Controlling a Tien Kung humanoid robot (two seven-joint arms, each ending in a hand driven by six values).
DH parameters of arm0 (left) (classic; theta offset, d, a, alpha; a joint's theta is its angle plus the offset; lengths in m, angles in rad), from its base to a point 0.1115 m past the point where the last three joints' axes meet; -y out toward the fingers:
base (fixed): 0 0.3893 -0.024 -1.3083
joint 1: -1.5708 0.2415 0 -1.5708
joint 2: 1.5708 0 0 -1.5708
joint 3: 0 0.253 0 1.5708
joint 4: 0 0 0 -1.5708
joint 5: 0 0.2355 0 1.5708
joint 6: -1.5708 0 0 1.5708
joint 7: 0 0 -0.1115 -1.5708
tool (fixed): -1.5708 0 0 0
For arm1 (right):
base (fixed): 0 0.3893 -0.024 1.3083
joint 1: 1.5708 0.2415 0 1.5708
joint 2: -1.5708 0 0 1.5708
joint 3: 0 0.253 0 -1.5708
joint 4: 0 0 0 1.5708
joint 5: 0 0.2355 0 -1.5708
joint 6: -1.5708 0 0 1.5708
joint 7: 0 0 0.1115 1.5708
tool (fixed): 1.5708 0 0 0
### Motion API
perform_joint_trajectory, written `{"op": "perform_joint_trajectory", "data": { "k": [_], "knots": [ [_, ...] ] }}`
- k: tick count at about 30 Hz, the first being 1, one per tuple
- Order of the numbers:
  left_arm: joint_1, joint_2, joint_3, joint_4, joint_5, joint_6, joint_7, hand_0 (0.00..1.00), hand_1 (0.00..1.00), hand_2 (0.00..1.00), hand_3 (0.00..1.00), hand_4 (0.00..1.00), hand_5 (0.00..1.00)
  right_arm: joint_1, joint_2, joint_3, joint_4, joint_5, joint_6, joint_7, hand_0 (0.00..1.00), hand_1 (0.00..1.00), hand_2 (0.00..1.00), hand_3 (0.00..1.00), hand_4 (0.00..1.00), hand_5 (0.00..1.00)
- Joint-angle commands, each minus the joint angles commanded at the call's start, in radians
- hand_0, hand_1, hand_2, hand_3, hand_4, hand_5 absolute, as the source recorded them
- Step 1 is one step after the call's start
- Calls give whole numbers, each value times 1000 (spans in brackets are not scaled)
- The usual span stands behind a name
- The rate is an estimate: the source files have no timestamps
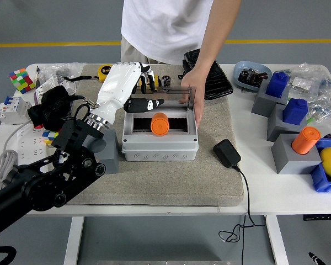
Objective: Fetch the battery,place it into the box,close the lid of the box
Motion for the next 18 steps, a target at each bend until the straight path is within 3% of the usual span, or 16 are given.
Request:
{"op": "perform_joint_trajectory", "data": {
  "k": [6, 18],
  "knots": [
    [34, 35, 30, -64, 1, -13, 20, 89, 107, 203, 270, 998, 70, 0, -2, 3, -1, -2, 1, 1, 660, 665, 672, 552, 956, 447],
    [32, 9, 78, 15, -8, 17, 0, 89, 109, 202, 266, 998, 69, 2, -1, 1, 2, -1, -3, 1, 658, 665, 671, 553, 956, 447]
  ]
}}
